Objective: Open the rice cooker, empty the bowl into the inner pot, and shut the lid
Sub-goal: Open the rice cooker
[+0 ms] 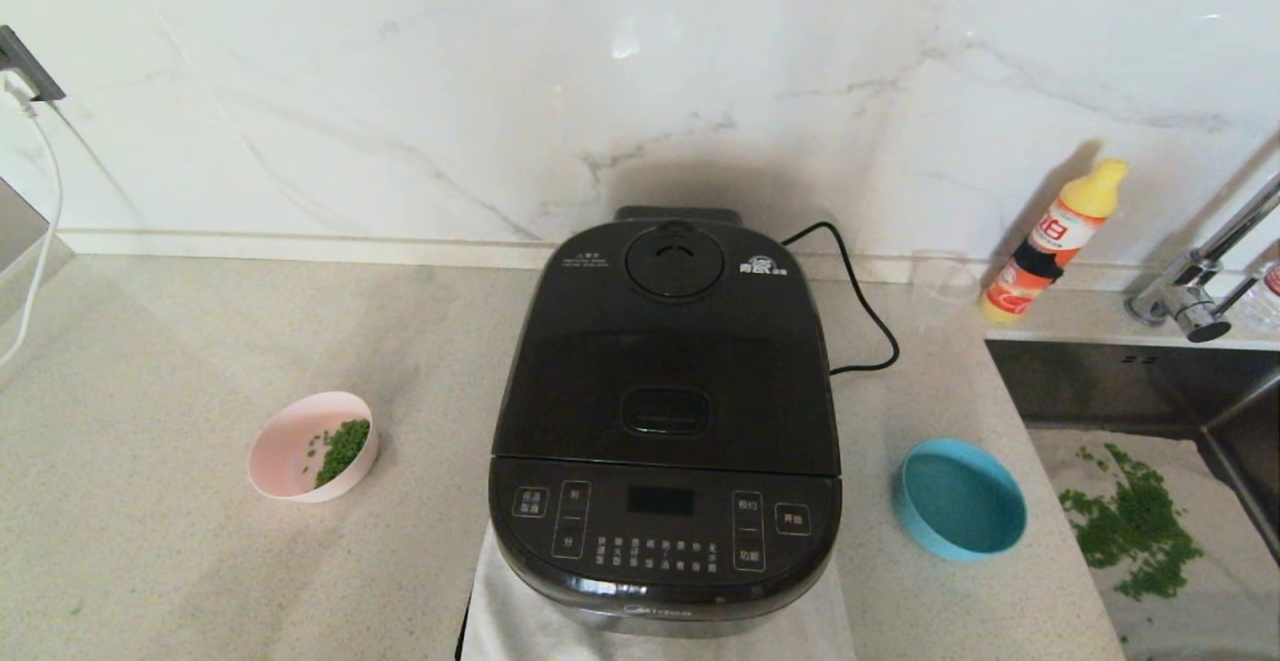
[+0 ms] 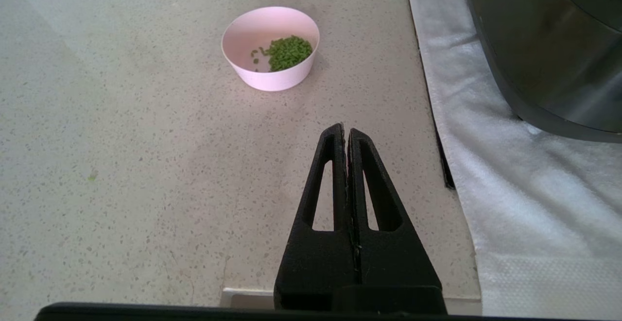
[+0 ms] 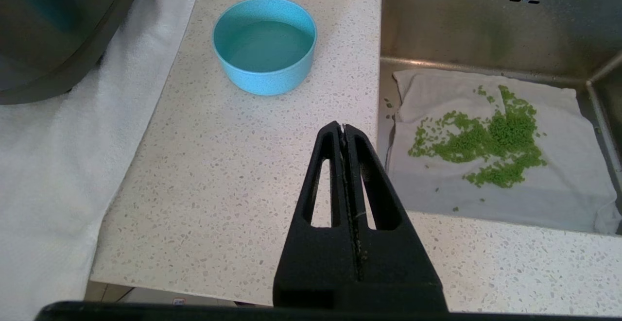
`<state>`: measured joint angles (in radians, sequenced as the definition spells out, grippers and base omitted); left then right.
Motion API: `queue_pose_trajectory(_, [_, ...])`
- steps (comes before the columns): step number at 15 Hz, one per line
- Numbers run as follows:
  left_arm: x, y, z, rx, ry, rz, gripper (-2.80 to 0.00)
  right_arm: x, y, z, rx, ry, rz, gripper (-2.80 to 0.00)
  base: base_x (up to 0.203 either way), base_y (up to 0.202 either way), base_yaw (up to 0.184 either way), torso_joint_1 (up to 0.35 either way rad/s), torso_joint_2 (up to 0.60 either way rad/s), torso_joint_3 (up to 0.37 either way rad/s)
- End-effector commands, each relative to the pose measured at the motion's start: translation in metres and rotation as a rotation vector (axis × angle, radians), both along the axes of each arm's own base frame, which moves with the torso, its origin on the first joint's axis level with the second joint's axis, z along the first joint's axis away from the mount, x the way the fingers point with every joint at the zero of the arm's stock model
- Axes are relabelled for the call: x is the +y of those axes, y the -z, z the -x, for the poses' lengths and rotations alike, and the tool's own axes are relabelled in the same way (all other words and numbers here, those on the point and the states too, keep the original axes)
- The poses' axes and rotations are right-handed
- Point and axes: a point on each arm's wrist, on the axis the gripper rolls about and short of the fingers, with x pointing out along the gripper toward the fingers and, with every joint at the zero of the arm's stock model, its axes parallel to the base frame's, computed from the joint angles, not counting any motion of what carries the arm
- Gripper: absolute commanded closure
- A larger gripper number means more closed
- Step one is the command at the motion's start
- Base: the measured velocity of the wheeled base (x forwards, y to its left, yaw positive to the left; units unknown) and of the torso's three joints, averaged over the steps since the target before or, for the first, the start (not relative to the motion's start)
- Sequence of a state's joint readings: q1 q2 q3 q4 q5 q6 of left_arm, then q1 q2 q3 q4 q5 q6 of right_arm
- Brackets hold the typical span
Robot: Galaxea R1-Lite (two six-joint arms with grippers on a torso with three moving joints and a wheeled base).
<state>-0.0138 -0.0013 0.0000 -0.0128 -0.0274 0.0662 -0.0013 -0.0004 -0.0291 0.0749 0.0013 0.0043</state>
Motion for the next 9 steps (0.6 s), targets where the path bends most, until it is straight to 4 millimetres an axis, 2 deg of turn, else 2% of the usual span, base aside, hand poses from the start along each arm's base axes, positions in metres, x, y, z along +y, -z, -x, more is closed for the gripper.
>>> queue_pose_trajectory(1, [0.0001,0.0022,-0.0006,0.008,-0.003,0.002,0.00,0.0000,0.0000,0.0000,0.001,0.000,0.000,0.00,0.000,0.000,0.000,0.000,0.00,0.000])
queue_pose_trajectory(9, [0.0001,0.0013,-0.0001,0.006,-0.003,0.012,0.00,0.0000,0.0000,0.0000,0.001,0.000,0.000,0.00,0.000,0.000,0.000,0.000,0.00,0.000])
